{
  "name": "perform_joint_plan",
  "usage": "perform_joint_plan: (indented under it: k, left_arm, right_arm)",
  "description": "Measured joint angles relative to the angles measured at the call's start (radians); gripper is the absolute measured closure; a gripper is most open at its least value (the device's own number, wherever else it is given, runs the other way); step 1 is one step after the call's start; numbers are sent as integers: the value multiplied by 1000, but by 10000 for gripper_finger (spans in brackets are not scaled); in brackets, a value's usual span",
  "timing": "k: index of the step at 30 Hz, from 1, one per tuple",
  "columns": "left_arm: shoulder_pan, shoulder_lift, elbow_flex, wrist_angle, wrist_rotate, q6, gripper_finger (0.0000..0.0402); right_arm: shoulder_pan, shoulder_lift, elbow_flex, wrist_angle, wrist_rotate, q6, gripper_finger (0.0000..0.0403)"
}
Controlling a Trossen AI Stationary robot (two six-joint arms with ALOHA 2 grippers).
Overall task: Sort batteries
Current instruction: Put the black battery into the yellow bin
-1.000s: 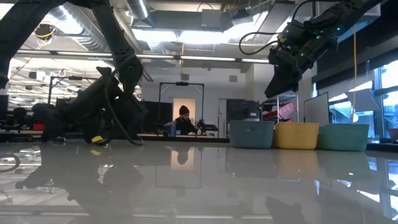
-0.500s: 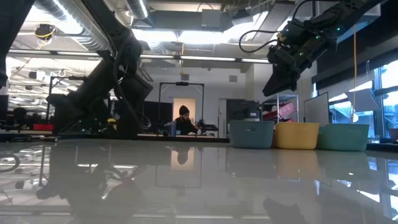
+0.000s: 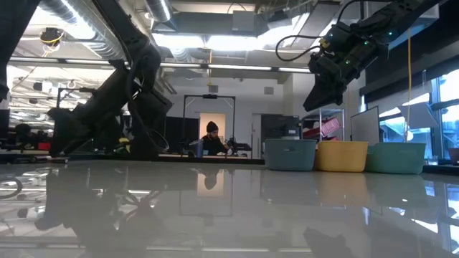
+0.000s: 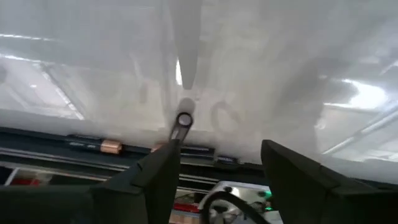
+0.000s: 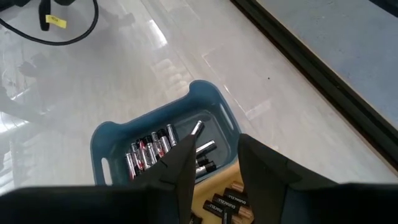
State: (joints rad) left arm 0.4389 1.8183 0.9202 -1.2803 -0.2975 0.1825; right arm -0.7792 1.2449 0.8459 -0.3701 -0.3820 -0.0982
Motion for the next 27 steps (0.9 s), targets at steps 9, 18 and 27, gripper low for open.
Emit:
perform_joint_plan:
  k: [9,18,27]
  left_arm:
    - [18,0,-69,73,-111,44,191]
    - [84,1,-124,133,-106,115,191]
    - [100,3,-126,146,-94,161,257]
  right_arm:
    - [0,0,0,0,-4,0,281]
    - [0,0,0,0,-5,16,281]
    - [0,0,0,1,-16,19,281]
